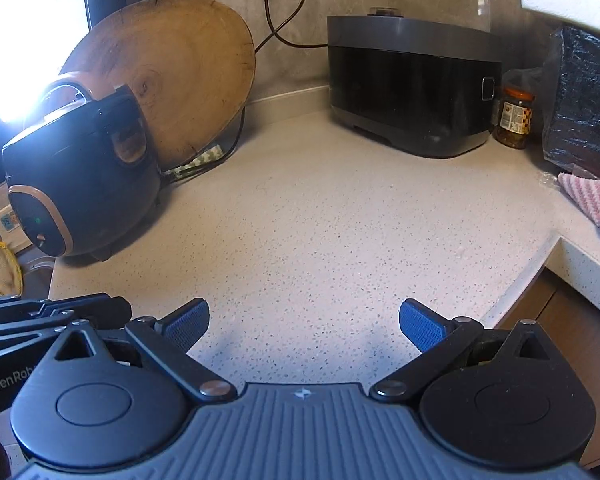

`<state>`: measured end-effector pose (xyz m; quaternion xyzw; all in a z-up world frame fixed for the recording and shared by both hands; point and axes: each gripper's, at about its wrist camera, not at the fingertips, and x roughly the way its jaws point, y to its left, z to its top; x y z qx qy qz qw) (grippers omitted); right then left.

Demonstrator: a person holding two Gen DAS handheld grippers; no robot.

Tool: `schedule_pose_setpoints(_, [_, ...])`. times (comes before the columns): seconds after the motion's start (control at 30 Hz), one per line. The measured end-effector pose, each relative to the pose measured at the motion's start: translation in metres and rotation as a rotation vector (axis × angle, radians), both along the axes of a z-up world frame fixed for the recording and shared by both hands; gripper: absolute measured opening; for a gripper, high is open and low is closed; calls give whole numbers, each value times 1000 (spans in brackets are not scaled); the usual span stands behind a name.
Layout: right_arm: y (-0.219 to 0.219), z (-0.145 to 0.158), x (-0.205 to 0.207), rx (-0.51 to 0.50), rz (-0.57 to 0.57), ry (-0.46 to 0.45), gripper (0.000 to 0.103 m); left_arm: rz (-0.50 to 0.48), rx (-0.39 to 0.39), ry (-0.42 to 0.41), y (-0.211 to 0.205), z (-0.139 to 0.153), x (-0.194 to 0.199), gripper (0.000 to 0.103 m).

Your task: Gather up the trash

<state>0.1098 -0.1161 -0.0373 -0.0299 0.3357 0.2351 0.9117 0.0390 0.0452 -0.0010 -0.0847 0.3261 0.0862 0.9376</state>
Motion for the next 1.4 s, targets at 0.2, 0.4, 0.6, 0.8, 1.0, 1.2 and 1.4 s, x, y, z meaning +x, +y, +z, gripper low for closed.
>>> schedule_pose_setpoints(0.2, [2,-3,2,-15,-2,14,102,0,-15,10,1,-2,1,15])
schedule_pose_setpoints(0.4, [2,-4,3,-19,1,21,102,-4,-18,12,1,-2,0,15])
schedule_pose_setpoints(0.6, [3,-4,4,-21,0,25,102,-4,-19,18,2,-1,2,15])
schedule_pose_setpoints(0.8, [3,-5,4,-20,-2,29,102,-6,-20,21,2,-2,2,15])
schedule_pose_setpoints(1.0, [3,-6,5,-20,-5,37,102,-11,-23,27,3,-3,5,15])
schedule_pose_setpoints(1.2, [4,-8,6,-21,-11,48,102,-13,-27,30,3,-3,5,15])
schedule_pose_setpoints(1.4, [4,-9,6,-19,-18,55,102,-19,-25,28,3,-3,7,15])
